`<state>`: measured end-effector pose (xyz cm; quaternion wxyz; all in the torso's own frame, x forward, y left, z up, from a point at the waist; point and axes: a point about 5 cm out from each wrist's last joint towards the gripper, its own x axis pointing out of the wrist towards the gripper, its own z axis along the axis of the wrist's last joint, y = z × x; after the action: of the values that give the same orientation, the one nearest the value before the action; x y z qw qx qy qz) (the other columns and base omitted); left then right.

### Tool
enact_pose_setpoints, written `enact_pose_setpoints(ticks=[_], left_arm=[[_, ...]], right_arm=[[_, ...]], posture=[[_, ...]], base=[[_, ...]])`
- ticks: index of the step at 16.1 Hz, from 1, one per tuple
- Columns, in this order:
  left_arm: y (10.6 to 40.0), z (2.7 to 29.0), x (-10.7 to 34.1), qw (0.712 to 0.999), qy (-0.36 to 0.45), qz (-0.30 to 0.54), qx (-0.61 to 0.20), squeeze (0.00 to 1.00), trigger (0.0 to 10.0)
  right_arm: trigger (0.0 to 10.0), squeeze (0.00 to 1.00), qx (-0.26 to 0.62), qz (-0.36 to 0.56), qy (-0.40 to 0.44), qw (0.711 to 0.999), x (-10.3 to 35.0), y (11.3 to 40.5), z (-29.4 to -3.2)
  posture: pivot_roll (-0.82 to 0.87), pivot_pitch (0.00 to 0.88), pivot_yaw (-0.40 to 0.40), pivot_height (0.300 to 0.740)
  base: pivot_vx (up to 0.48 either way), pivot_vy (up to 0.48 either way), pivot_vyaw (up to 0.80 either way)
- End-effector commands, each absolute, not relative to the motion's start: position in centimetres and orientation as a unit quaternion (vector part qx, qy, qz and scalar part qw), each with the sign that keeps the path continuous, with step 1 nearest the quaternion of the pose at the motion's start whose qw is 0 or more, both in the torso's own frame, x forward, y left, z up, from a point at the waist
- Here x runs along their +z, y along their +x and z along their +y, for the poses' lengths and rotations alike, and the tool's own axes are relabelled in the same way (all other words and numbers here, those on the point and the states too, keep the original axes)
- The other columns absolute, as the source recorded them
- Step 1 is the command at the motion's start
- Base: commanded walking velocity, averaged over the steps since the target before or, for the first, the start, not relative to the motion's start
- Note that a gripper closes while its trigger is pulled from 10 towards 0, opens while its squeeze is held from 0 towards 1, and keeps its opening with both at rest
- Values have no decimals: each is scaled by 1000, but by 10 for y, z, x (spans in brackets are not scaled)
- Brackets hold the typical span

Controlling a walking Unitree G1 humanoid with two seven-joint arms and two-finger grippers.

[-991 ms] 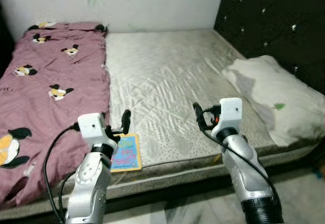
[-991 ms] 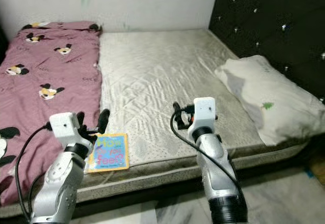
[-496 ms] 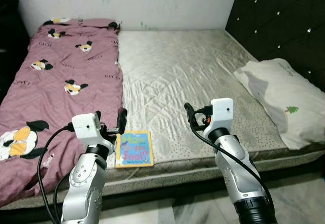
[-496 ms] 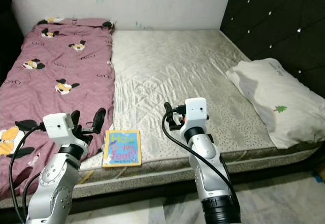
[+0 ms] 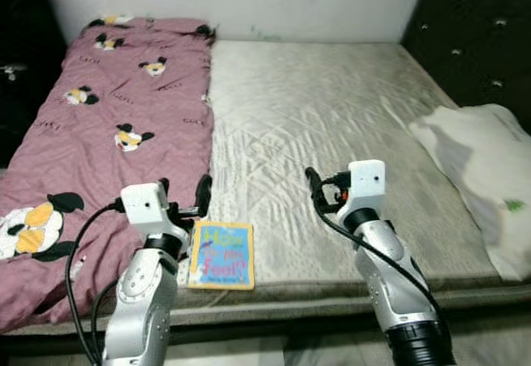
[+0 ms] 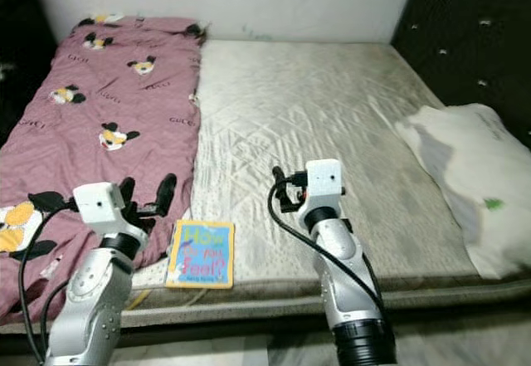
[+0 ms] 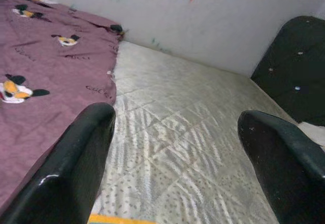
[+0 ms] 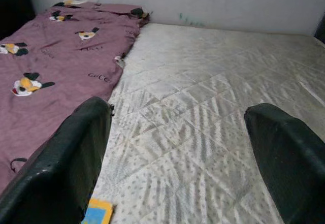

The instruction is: Clean up the room

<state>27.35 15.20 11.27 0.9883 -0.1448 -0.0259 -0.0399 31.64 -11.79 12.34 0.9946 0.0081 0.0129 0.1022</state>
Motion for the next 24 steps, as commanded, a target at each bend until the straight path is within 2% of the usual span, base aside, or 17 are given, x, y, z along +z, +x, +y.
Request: enact_pose_setpoints(ticks=[1, 10, 18, 24], left_arm=[[274, 149, 114, 988, -142, -23, -46, 0, 10000], [275, 150, 110, 988, -148, -14, -33, 0, 10000], [269, 145, 102, 987, -156, -1, -25, 0, 10000], [251, 164, 95, 991, -134, 16, -8, 0, 10000]], right_arm=[[10000, 0, 94, 15, 3, 995, 122, 315, -125], [10000, 0, 99, 17, -4, 995, 118, 316, -124], [10000, 0, 102, 19, 2, 995, 114, 315, -120], [10000, 0, 117, 32, -14, 993, 103, 293, -125]], posture=[[12, 26, -51, 740], [12, 10, -44, 740], [7, 7, -33, 740], [4, 2, -41, 740]], base=[[0, 0, 0], [0, 0, 0], [0, 480, 0], [0, 480, 0]])
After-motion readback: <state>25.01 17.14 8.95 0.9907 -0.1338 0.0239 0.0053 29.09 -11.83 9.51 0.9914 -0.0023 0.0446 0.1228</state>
